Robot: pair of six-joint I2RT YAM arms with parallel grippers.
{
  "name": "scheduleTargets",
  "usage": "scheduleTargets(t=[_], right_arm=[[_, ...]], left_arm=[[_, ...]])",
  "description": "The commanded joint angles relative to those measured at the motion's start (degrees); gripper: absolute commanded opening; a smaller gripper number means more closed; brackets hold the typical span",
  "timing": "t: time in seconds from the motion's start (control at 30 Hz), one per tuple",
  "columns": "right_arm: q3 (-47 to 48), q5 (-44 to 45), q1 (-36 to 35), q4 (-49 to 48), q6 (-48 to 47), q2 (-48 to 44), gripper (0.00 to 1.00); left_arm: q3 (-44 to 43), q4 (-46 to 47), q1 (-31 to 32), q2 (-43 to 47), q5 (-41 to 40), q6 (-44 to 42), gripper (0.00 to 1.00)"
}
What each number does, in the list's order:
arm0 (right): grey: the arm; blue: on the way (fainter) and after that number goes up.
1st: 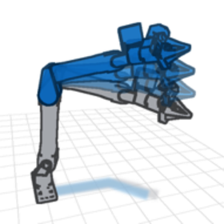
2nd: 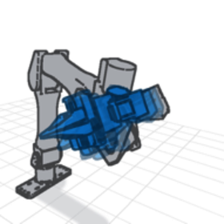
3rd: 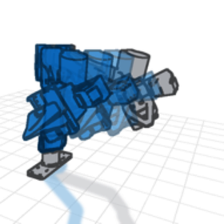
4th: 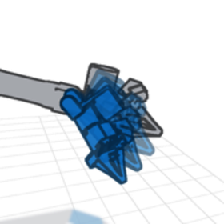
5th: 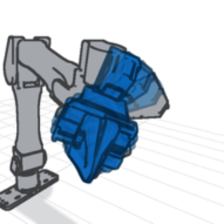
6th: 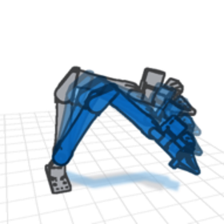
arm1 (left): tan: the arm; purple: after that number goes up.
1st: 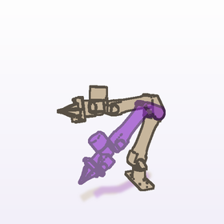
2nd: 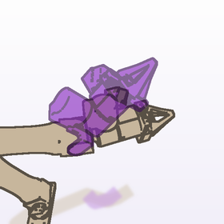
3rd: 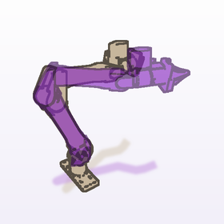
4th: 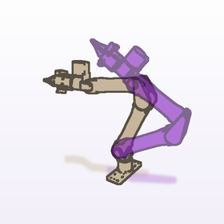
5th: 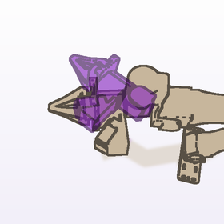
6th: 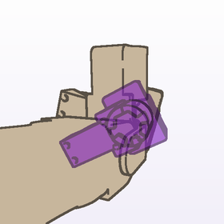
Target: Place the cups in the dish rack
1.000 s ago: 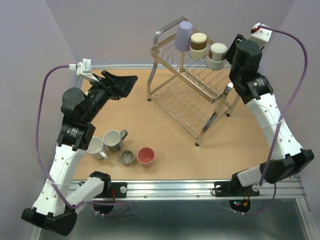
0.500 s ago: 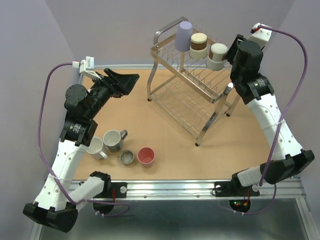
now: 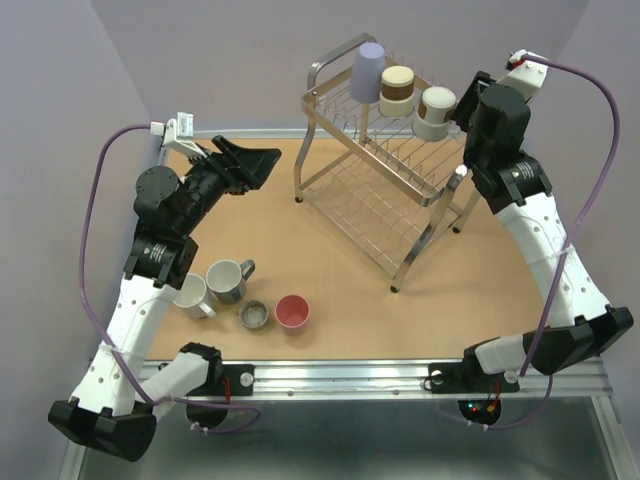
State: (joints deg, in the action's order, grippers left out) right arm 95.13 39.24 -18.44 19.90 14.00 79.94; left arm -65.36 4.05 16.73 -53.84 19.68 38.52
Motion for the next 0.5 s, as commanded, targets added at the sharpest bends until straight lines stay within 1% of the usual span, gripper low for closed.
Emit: scheduleTargets(t=[0.0,0.03,0.07,0.1,0.17,0.2,0.27,0.3,0.33,0.47], right_arm=[[-5.4,2.3,0.6,20.7,5.3,3.1,0.53],[-5.5,2.3,0.6,20.8,5.6,3.1,0.57],[-5.5,2.4,0.6,20.8,5.7,3.1,0.66],[-5.4,2.5,0.7,20.8,5.9,3.2,0.70],[-5.2,2.6,0.7,20.8,6.0,3.4,0.75],[-5.0,2.7,0.7,20.8,6.0,3.6,0.80],[-4.4,2.8,0.7,20.9,5.7,4.0,0.84],[-3.9,2.8,0.7,20.8,5.6,4.1,0.92],[-3.6,2.9,0.7,21.0,5.6,4.6,0.94],[-2.5,2.9,0.8,21.1,5.9,5.3,0.96]], left_arm=[[0.1,3.5,-0.6,0.5,1.1,-0.9,0.84],[0.1,3.5,-0.6,0.6,1.2,-0.9,0.84],[0.1,3.5,-0.6,0.4,1.3,-1.0,0.84],[0.0,3.5,-0.6,0.2,1.3,-1.0,0.84],[-0.1,3.7,-0.6,0.1,1.4,-1.0,0.84],[-0.1,3.7,-0.6,-0.1,1.7,-1.0,0.84],[-0.4,3.7,-0.6,-0.2,1.9,-1.0,0.84],[-0.4,3.8,-0.6,-0.5,1.9,-1.0,0.84],[-0.4,3.8,-0.6,-0.5,1.9,-1.0,0.84],[-0.4,3.8,-0.7,-0.2,2.0,-1.1,0.84]])
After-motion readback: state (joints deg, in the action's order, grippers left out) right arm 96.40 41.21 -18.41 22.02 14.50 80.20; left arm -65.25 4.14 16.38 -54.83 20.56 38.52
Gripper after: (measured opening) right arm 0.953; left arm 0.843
